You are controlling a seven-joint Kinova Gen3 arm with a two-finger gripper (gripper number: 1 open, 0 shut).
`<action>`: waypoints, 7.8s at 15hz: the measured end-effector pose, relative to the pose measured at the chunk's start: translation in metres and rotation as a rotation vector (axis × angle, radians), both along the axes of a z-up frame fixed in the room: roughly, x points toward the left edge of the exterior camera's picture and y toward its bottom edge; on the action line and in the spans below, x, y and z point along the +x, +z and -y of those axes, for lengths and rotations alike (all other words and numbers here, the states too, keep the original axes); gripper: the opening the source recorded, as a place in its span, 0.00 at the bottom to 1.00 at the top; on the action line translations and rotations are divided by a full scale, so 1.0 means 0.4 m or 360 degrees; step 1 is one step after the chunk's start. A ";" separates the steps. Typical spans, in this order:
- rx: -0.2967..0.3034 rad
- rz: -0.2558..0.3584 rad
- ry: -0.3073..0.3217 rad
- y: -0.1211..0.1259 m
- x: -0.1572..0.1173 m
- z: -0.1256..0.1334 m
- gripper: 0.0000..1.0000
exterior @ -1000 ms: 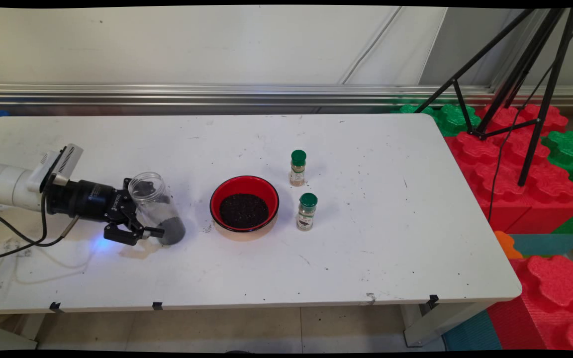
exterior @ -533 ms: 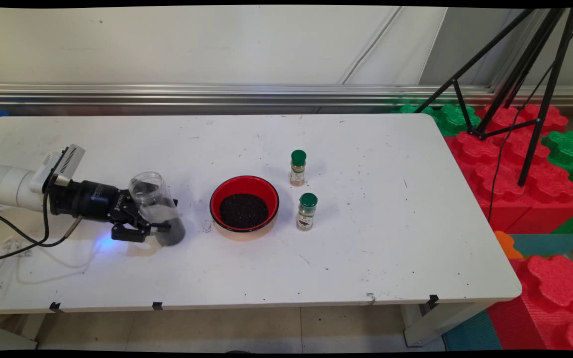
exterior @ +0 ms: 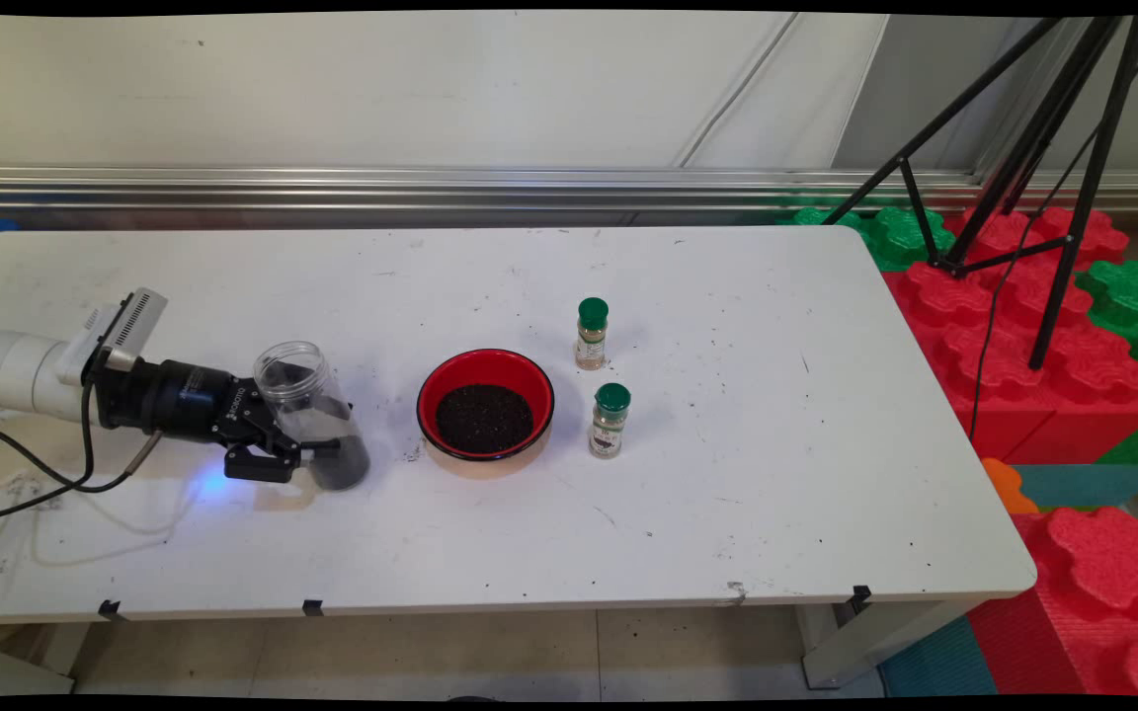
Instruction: Pour the black seasoning powder in the red bowl
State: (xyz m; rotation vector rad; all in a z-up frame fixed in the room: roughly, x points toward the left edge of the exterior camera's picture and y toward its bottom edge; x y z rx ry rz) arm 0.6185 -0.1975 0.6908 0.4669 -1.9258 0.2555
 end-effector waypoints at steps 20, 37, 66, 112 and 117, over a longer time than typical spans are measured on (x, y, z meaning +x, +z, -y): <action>-0.0350 0.0192 0.0034 0.086 -0.063 0.153 0.00; -0.0787 0.0475 -0.0215 0.108 -0.168 0.351 0.00; -0.1609 0.1097 -0.0685 0.183 -0.295 0.506 0.00; -0.2564 0.1686 -0.1054 0.248 -0.368 0.448 0.00; -0.2651 0.1722 -0.1070 0.252 -0.369 0.431 0.00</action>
